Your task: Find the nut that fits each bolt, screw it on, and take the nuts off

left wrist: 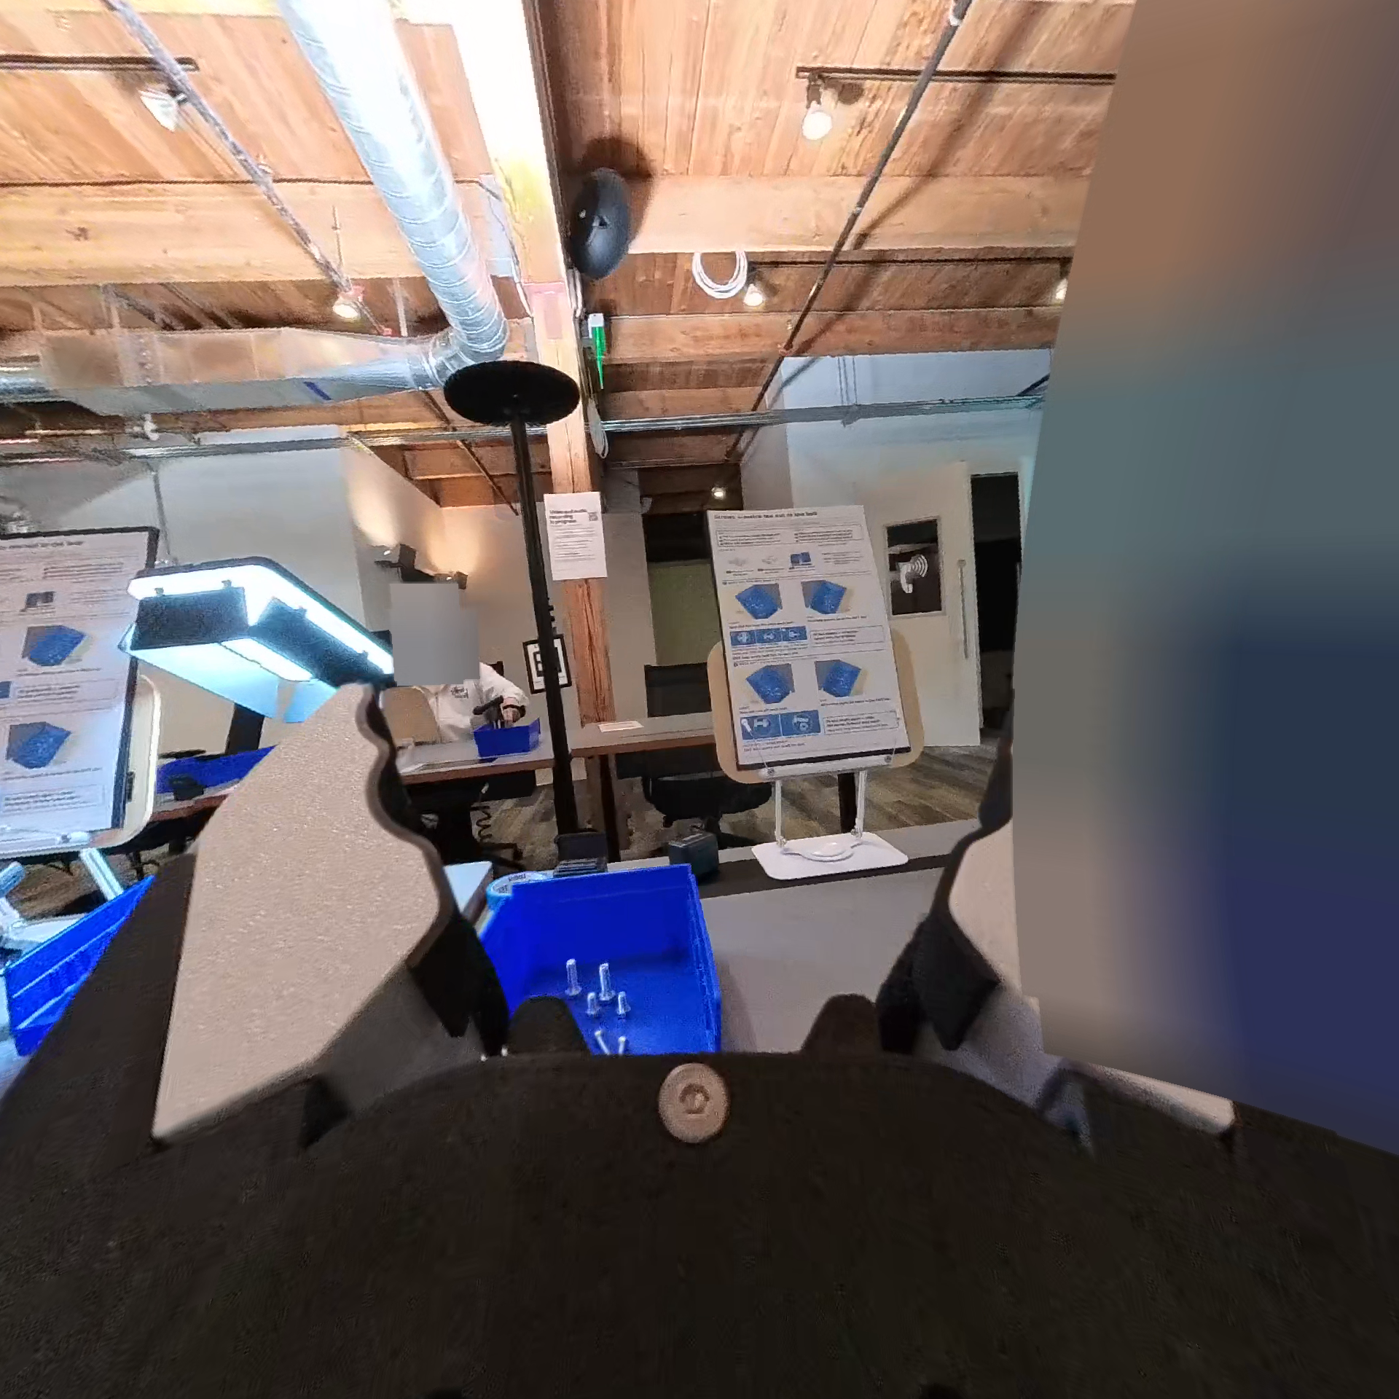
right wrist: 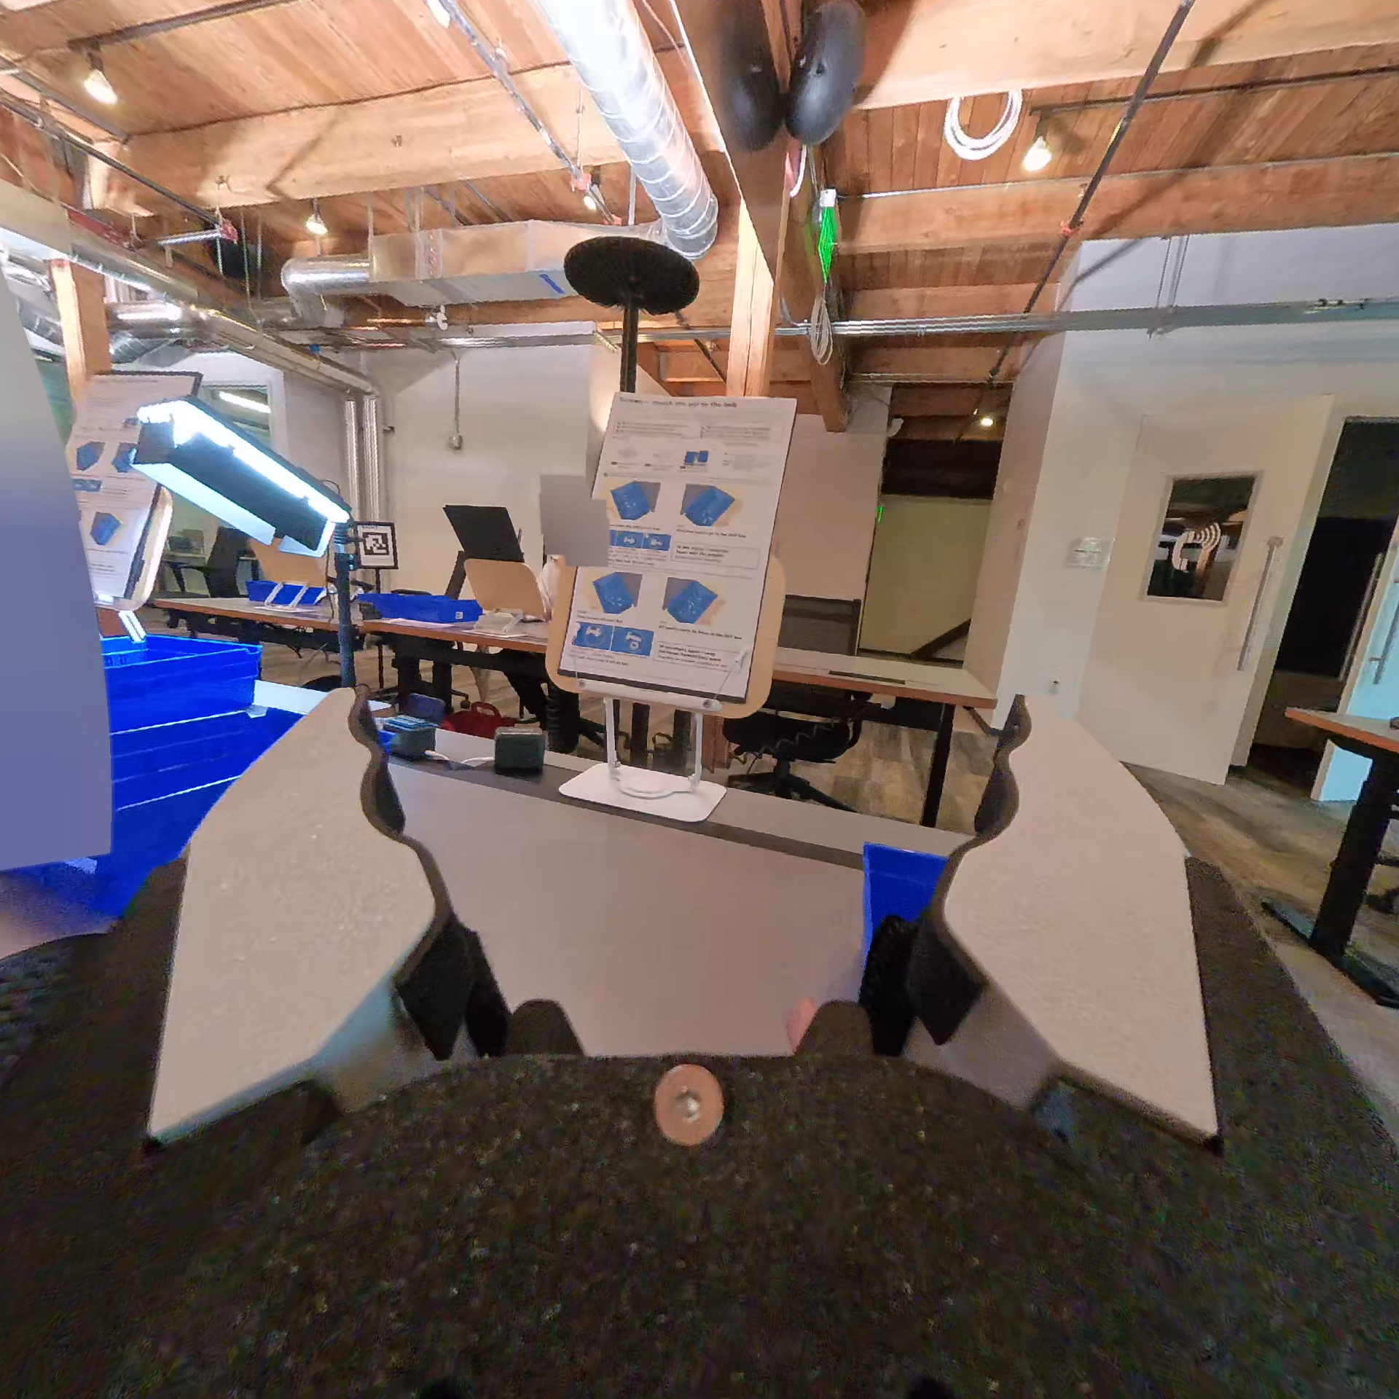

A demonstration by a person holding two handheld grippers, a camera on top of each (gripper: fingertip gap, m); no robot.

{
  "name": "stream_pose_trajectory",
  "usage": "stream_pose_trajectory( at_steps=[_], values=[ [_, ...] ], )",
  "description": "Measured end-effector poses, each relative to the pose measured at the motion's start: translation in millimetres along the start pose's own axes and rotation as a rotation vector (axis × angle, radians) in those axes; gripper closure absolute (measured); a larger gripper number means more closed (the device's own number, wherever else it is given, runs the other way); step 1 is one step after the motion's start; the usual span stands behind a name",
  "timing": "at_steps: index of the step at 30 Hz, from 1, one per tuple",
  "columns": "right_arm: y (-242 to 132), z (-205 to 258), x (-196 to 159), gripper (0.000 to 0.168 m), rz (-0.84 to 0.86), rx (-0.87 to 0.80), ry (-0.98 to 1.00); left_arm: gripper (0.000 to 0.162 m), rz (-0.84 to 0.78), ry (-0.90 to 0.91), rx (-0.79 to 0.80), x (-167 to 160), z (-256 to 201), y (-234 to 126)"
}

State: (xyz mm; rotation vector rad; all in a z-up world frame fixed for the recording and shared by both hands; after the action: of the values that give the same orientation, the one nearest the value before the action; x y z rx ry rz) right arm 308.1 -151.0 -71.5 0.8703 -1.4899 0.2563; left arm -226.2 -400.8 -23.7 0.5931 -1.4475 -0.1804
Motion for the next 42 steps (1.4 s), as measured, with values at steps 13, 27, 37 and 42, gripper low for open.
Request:
stream_pose_trajectory(
  at_steps=[13, 27, 37, 42],
  values=[
    [7.6, 9.2, -11.2, 0.030, 0.059, 0.074, -0.082, 0.017, 0.169, 0.069, 0.027, -59.6, 6.7, 38.7],
    [95.8, 10.7, -92.3, 0.066, 0.303, 0.247, 0.114, 0.065, 0.813, 0.054, -0.243, -243.4, -48.0, 157.6],
    [122.9, 28.8, -146.5, 0.075, 0.394, 0.304, 0.202, 0.092, 0.996, 0.183, -0.083, -322.3, -40.4, 169.7],
    [124.3, 25.0, -156.4, 0.078, 0.394, 0.284, 0.238, 0.138, 0.994, 0.200, -0.098, -331.7, -40.8, 174.2]
  ],
)
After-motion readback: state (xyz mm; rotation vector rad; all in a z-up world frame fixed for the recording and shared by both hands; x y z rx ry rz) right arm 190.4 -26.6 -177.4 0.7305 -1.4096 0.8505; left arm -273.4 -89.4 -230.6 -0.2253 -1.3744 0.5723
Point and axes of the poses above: each gripper's, where its closed fingertips meet, y out along the fingers, x out of its top, z = x × y across the jaws, the point moved 9 cm from there along -y, back along the fingers, and after that the axes turned 10 degrees about x, right-handed, at the moved point
